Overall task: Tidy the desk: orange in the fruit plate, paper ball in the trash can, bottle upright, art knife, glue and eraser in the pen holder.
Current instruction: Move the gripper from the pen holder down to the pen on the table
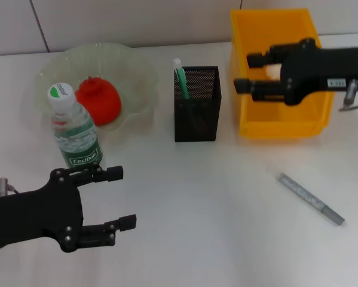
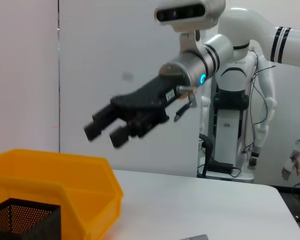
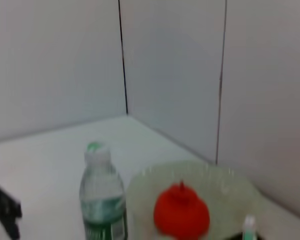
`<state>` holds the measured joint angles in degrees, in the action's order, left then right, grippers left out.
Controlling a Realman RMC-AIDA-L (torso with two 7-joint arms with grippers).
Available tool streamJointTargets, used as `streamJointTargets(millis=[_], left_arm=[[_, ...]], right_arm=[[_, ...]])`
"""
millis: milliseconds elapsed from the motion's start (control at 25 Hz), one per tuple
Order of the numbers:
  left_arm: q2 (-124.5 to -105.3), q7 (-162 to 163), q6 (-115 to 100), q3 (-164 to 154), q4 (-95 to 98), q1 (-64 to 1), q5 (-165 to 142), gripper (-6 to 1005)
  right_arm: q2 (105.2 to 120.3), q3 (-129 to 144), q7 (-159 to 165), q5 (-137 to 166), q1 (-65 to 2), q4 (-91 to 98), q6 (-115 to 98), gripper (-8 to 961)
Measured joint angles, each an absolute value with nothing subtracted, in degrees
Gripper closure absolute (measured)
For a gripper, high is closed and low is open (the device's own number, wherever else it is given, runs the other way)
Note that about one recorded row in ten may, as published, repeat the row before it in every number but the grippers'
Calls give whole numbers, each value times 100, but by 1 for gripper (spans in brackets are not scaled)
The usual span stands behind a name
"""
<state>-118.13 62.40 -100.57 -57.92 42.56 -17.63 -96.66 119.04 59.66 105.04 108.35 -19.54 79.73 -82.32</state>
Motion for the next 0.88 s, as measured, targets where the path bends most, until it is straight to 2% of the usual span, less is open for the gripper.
streamJointTargets(millis=[880], left_arm=[[-11828,7034,-9649,-5836,4328,-2010,-9883,189]], right_arm=[[11949,7011,12802,13891,-2028,9272,-9146,395]])
